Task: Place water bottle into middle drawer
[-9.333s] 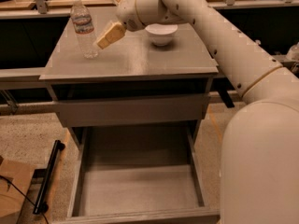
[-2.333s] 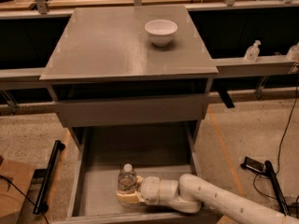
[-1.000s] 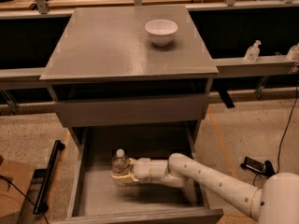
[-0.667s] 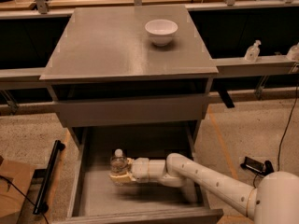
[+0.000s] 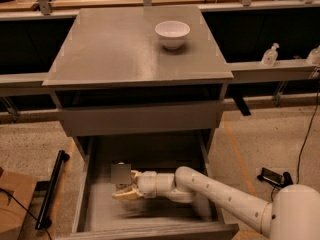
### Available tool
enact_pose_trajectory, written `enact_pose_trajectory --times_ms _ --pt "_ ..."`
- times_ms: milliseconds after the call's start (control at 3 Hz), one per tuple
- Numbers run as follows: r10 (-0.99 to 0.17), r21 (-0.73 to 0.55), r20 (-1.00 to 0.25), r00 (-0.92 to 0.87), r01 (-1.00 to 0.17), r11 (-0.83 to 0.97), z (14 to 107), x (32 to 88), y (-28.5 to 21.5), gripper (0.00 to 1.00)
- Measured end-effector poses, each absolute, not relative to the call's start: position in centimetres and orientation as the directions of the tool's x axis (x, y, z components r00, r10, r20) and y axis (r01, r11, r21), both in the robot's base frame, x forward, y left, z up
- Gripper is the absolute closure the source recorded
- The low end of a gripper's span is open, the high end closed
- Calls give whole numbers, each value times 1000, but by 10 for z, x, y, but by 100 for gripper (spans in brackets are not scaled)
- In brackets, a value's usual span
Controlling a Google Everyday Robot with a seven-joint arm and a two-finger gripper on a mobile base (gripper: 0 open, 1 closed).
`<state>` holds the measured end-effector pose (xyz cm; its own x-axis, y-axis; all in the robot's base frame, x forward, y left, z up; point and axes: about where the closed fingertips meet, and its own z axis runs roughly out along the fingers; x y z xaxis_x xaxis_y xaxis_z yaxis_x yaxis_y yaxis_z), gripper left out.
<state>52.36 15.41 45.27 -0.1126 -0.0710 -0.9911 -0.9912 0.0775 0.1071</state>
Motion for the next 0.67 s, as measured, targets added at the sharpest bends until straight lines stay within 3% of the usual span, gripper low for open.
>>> enact_pose_trajectory --times_ms 333,667 --pt "-72 93 -992 -100 -992 85 461 522 156 0" --pt "-72 93 -992 -99 -992 85 461 522 156 0"
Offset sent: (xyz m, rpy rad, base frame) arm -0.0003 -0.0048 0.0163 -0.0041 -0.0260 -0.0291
